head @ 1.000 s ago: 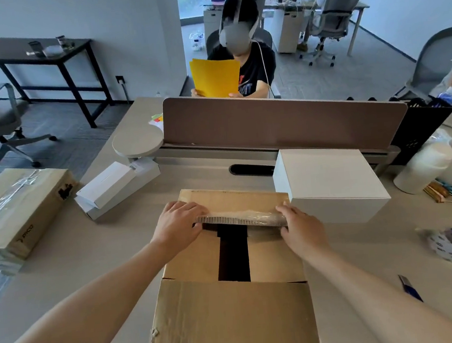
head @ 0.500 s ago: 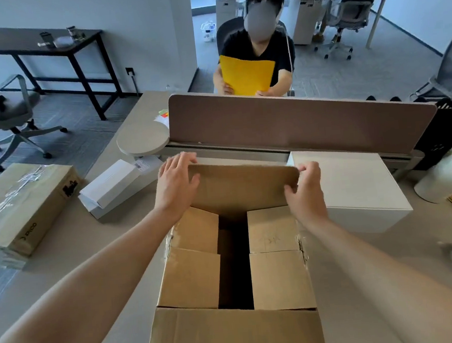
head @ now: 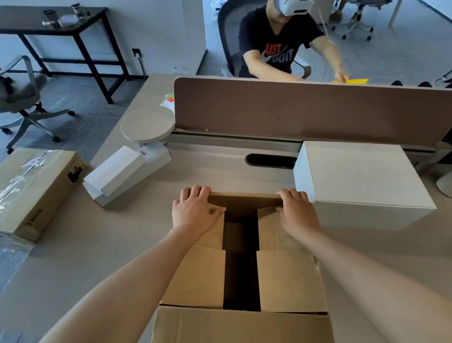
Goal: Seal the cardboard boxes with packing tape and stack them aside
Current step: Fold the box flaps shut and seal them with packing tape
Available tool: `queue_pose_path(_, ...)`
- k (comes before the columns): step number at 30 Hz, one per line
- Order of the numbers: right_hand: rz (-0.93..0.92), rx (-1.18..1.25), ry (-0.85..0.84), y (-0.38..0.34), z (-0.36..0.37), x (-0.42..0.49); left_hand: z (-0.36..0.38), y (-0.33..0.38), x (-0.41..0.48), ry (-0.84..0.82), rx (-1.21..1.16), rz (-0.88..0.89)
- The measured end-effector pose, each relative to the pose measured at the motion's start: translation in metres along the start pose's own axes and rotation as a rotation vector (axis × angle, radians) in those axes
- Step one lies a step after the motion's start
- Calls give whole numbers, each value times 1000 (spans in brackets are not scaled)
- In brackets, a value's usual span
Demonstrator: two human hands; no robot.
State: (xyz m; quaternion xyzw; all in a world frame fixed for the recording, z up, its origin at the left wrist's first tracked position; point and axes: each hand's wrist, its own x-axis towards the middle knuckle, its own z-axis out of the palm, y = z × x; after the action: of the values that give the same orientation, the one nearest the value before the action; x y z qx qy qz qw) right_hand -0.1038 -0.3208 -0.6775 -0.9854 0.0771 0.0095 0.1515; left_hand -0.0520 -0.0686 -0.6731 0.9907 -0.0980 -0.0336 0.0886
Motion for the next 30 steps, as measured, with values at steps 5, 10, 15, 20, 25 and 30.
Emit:
queue_pose_path(5, -4, -31, -20, -3, -3, 1, -5, -4, 1, -23, 10, 57)
queue_pose_path(10, -41, 75, 73, -16, -21, -10, -13, 1, -21, 63, 31, 199)
queue_pose_path(15, -427, -28, 45, -40, -24, -45, -15, 22, -60, -32, 138, 394)
queue_pose_path(20, -386, -353, -317, -55, 1, -69, -7, 30, -74, -312, 367, 393)
queue_pose_path(25, -385, -565, -339, -68, -4, -82, -12, 31, -77, -353, 491, 371)
queue_pose_path(30, -490, -661, -231, -85, -29, -81, -29, 35, -73, -364, 655, 499)
